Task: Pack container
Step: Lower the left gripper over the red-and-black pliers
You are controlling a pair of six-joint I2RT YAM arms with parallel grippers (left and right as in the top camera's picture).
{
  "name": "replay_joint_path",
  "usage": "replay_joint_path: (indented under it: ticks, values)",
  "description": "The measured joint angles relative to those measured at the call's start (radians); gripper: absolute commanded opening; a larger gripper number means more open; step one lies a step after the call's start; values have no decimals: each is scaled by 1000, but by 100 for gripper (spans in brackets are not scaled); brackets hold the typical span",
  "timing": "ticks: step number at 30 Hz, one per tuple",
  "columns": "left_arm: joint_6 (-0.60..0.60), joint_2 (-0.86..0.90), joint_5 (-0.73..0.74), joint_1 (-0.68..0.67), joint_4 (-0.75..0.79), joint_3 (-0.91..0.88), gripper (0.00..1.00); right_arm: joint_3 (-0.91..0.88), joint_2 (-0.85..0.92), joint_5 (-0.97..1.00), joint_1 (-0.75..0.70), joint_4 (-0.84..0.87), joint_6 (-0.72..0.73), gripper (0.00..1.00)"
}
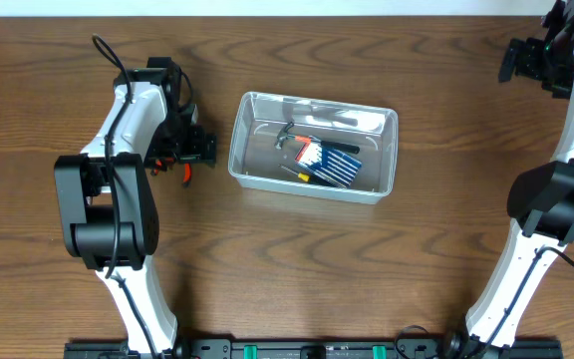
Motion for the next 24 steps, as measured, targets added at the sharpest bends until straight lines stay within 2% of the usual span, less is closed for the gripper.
replay_joint_path:
  ticks: [24]
  values:
    - [42,72,5,0,39,0,98,0,0,0,0,0,0,99]
